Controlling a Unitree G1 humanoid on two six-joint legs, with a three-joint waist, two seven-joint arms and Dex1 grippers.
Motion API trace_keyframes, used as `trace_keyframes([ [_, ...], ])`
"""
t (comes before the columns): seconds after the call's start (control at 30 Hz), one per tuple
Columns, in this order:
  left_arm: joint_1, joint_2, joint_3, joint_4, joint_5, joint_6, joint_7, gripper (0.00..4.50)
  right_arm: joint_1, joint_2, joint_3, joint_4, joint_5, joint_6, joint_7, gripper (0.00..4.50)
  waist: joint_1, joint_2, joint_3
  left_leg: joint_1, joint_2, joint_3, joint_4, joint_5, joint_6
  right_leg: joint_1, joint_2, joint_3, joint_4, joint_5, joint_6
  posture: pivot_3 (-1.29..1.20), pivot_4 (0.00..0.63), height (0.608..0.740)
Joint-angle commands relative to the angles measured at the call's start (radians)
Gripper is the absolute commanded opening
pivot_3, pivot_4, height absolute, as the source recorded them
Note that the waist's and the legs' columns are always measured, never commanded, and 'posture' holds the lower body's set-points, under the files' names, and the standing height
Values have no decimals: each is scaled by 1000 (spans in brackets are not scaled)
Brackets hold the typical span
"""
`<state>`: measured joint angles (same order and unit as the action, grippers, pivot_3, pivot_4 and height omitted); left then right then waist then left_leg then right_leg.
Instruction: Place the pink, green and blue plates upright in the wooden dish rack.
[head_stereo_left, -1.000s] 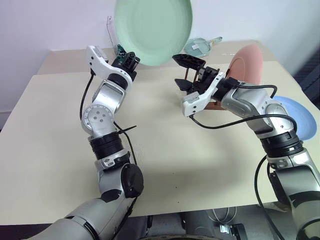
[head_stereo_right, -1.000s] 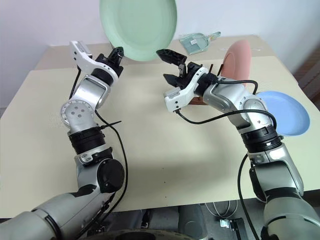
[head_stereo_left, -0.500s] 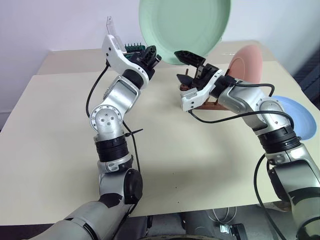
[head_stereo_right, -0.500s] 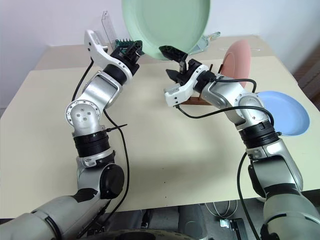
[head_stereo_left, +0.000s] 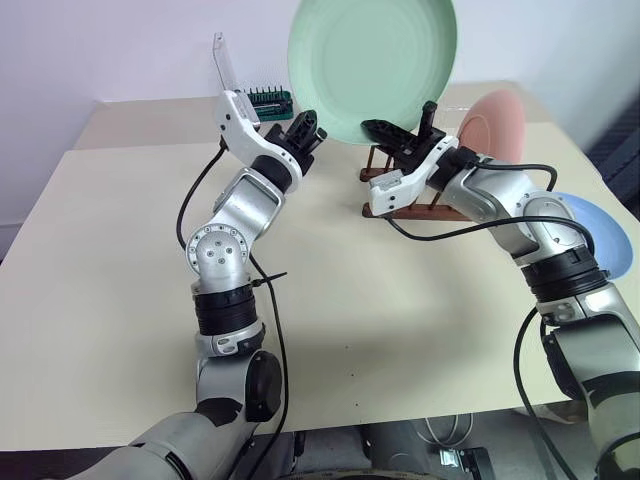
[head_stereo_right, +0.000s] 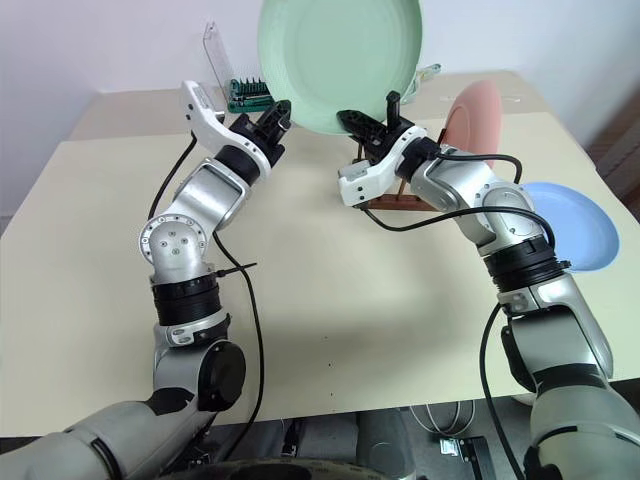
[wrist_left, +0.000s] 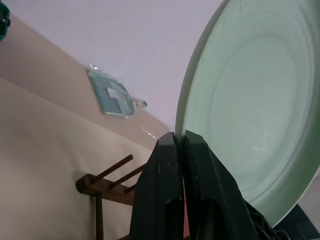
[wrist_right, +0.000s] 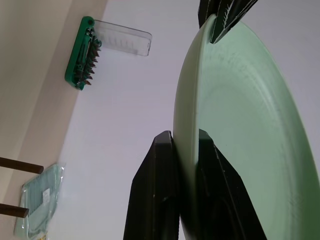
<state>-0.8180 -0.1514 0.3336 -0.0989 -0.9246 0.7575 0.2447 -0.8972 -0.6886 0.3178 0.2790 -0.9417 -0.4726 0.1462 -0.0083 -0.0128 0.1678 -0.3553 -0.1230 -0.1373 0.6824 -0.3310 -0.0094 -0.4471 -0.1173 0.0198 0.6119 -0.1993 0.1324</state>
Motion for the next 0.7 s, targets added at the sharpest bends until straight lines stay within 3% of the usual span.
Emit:
trace_keyframes([
  [0.03, -17, 16, -39, -2, 16, -12, -27, 0, -37, -19, -26, -7, 14, 6, -32, 17, 0, 0, 0, 0, 0, 0, 0, 0, 0, 0, 0, 0, 0, 0, 0, 0, 150, 740],
  [0.07, -18, 29, -49, 2, 32, -18, -39, 0, -38, -22, -26, -4, 13, 5, -34, 17, 1, 0, 0, 0, 0, 0, 0, 0, 0, 0, 0, 0, 0, 0, 0, 0, 150, 740],
  [0.17, -20, 24, -25, 15, -12, -9, -44, 955, -37, -32, -27, 6, 10, 5, -38, 0, 1, 0, 0, 0, 0, 0, 0, 0, 0, 0, 0, 0, 0, 0, 0, 0, 150, 740],
  [0.4, -2, 98, -26, -44, -95, 29, -141, 4437, -42, -60, -37, 22, 28, 10, -53, 0, -3, 0, 0, 0, 0, 0, 0, 0, 0, 0, 0, 0, 0, 0, 0, 0, 150, 740],
  [0.47, 27, 222, -115, -100, -13, 30, -277, 4437, -54, -37, -86, 30, 121, 22, -49, 0, -7, 0, 0, 0, 0, 0, -1, 0, 0, 0, 0, 0, 0, 0, 0, 0, 150, 740],
  [0.57, 68, 416, -250, -136, 164, -47, -447, 4437, -86, 27, -187, 0, 388, 32, 20, 0, -11, 1, 0, 0, 1, 1, -2, 0, 0, -1, 1, 2, 0, 0, 0, 0, 150, 740],
  [0.7, 68, 568, -256, -55, 272, -138, -590, 4437, -148, 131, -344, -51, 821, 181, 178, 0, -8, 1, 0, 0, 1, 0, -2, 0, 0, -1, 2, 2, -1, 0, -1, 0, 150, 740],
])
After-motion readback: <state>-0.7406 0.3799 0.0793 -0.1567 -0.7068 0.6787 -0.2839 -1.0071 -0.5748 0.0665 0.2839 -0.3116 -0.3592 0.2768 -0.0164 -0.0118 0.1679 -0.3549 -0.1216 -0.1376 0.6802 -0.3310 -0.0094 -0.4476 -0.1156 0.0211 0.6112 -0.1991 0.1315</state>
